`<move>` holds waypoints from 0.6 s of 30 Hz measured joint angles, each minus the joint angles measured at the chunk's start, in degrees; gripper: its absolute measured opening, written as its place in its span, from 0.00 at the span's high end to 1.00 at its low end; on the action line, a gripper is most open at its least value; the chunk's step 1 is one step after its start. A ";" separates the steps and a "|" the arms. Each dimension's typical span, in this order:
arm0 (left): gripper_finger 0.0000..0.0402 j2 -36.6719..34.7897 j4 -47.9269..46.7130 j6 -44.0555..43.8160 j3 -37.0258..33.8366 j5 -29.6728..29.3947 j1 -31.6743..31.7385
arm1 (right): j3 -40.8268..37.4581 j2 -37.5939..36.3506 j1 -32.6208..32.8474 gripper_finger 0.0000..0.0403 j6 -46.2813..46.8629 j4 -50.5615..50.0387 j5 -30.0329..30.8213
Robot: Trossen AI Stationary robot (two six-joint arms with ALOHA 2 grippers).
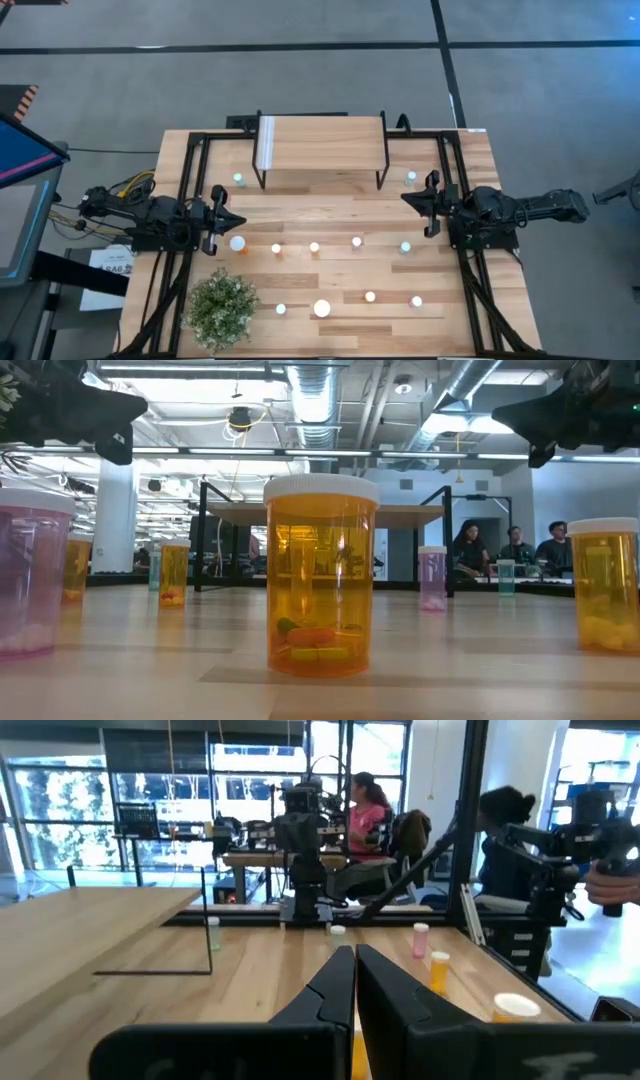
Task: Pick and place medicine bottles onto shelf by color
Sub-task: Put the top right blue bottle on the shelf
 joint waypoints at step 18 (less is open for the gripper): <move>1.00 0.00 1.54 -5.60 0.16 -0.25 0.00 | 3.16 0.00 -0.04 0.87 1.11 -5.24 9.48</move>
